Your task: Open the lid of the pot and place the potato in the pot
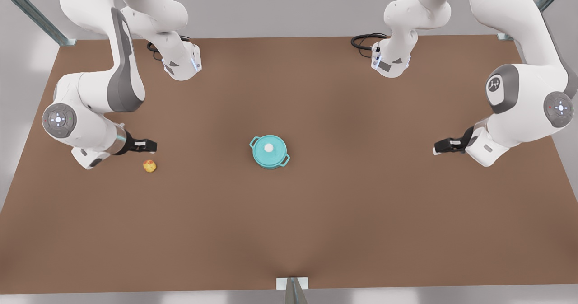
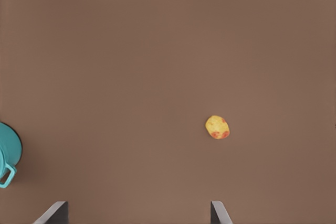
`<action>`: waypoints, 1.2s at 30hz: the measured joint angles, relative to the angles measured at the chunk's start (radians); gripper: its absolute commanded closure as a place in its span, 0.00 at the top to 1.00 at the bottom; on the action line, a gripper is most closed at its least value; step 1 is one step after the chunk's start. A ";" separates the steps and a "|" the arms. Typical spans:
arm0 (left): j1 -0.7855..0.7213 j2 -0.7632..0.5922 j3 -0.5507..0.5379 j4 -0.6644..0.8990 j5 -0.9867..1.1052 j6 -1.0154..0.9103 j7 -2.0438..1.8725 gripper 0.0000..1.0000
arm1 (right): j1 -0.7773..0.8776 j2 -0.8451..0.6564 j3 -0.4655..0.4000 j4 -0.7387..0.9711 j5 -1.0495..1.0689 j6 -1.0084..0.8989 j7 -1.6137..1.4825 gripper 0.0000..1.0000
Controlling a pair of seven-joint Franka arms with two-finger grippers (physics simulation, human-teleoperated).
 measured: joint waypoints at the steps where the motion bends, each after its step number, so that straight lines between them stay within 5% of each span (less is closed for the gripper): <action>1: 0.000 0.003 -0.001 0.003 0.001 0.011 0.002 1.00 | 0.000 -0.002 0.000 -0.003 -0.002 0.029 0.001 1.00; 5: -0.102 0.043 -0.001 0.021 0.022 0.043 0.006 1.00 | 0.001 -0.004 0.043 -0.002 -0.029 0.096 0.000 1.00; 11: -0.553 0.261 -0.002 0.116 0.112 0.097 -0.115 1.00 | 0.014 -0.005 0.052 -0.003 -0.036 0.112 -0.079 1.00; 15: -0.713 0.429 -0.002 0.253 0.133 0.166 -0.262 1.00 | 0.007 0.000 0.050 0.005 0.003 0.120 -0.142 1.00; 29: -0.840 0.612 0.001 0.364 0.164 0.364 -0.683 1.00 | -0.105 -0.116 0.046 -0.506 0.047 0.529 -0.334 1.00; 36: -0.877 0.659 0.001 0.349 0.173 0.387 -0.804 1.00 | -0.183 0.001 0.047 -0.537 0.068 0.746 -0.473 1.00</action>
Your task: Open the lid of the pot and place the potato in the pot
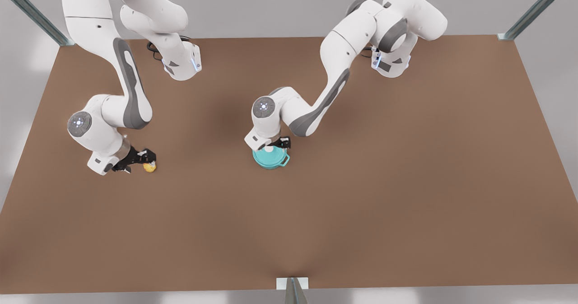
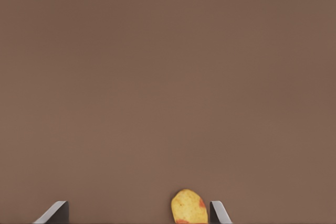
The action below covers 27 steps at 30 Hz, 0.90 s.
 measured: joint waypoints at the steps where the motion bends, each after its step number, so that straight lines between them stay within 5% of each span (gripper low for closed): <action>1: -0.002 0.005 0.000 0.000 0.000 0.002 -0.014 1.00 | 0.000 0.019 0.000 0.000 0.001 0.021 -0.018 1.00; 15: -0.020 0.042 0.004 0.000 0.014 0.023 -0.146 1.00 | -0.009 0.067 0.001 -0.056 0.002 0.166 -0.200 1.00; 18: -0.022 0.042 0.005 0.000 0.015 0.028 -0.164 0.67 | -0.020 0.068 -0.014 -0.083 0.000 0.181 -0.233 1.00; 20: -0.021 0.042 0.004 0.000 0.016 0.030 -0.177 0.56 | -0.021 0.076 -0.019 -0.090 -0.001 0.192 -0.252 1.00; 27: -0.007 0.022 0.012 0.007 0.017 0.001 -0.202 0.53 | -0.021 0.126 -0.041 -0.085 -0.002 0.228 -0.307 1.00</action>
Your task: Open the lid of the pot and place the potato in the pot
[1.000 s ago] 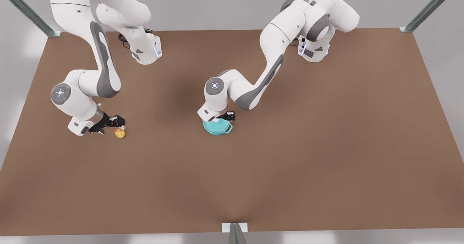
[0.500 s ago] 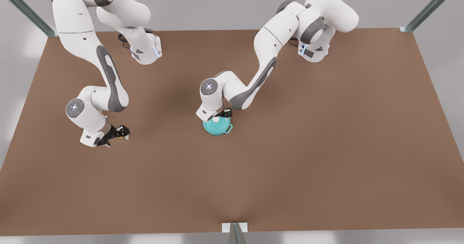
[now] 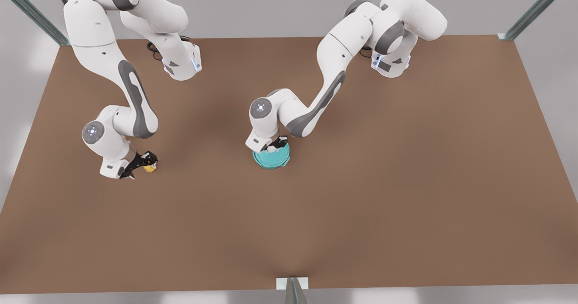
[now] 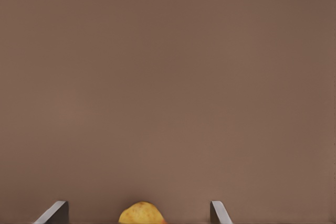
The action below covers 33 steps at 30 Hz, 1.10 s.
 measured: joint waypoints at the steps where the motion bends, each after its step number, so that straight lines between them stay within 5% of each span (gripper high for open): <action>1: 0.032 -0.003 0.003 0.002 0.000 -0.011 0.003 0.53 | -0.001 0.001 -0.006 -0.001 0.000 0.003 -0.008 1.00; 6: 0.337 0.004 0.000 0.010 -0.005 -0.036 0.072 0.53 | 0.000 -0.024 -0.015 -0.054 0.001 0.012 -0.040 1.00; 10: 0.415 0.046 -0.009 0.011 -0.031 0.015 0.139 0.53 | 0.001 -0.047 -0.015 -0.097 0.005 0.016 -0.058 1.00; 11: 0.418 0.060 -0.010 0.010 -0.036 0.035 0.154 1.00 | 0.001 -0.046 -0.015 -0.099 0.006 0.017 -0.062 1.00; 18: 0.443 0.021 -0.008 0.009 -0.049 0.067 0.244 1.00 | 0.001 -0.012 -0.016 -0.101 0.009 0.036 -0.084 1.00; 20: 0.586 -0.159 -0.011 -0.004 -0.075 -0.049 0.322 1.00 | 0.001 -0.001 -0.016 -0.101 0.010 0.042 -0.089 1.00; 22: 0.704 -0.501 -0.002 -0.311 -0.094 -0.110 0.408 1.00 | 0.000 0.017 -0.017 -0.101 0.010 0.053 -0.093 1.00; 24: 0.748 -0.667 0.002 -0.442 -0.105 -0.146 0.478 1.00 | -0.001 0.036 -0.017 -0.099 0.010 0.066 -0.097 1.00; 33: 0.763 -0.724 0.004 -0.477 -0.117 -0.231 0.713 1.00 | -0.021 0.093 -0.025 -0.092 0.009 0.122 -0.113 1.00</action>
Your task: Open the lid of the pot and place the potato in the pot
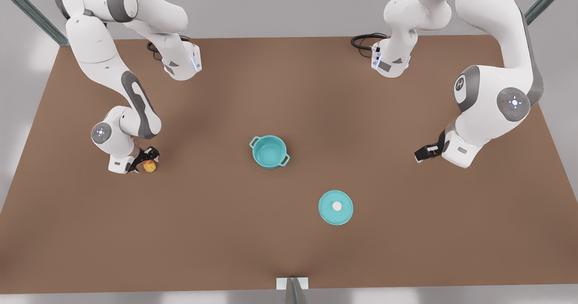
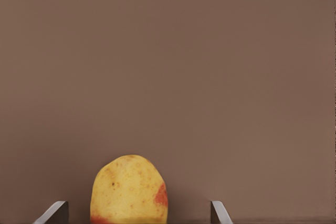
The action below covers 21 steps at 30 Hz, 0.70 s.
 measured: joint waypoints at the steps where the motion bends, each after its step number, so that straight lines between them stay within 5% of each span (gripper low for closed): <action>1: 0.000 0.000 0.000 0.000 0.000 -0.004 0.019 1.00 | -0.001 0.001 0.000 0.000 0.000 0.004 -0.002 1.00; 4: 0.000 0.001 -0.001 -0.001 -0.001 -0.012 0.071 1.00 | -0.001 0.009 0.000 0.000 0.000 0.013 -0.006 1.00; 11: 0.000 0.003 -0.001 -0.001 -0.001 -0.021 0.163 1.00 | -0.001 0.013 0.000 0.000 0.001 0.023 -0.014 0.71; 21: -0.002 0.000 -0.002 0.000 -0.002 -0.039 0.245 1.00 | 0.000 0.005 0.002 0.000 0.002 0.021 -0.026 0.53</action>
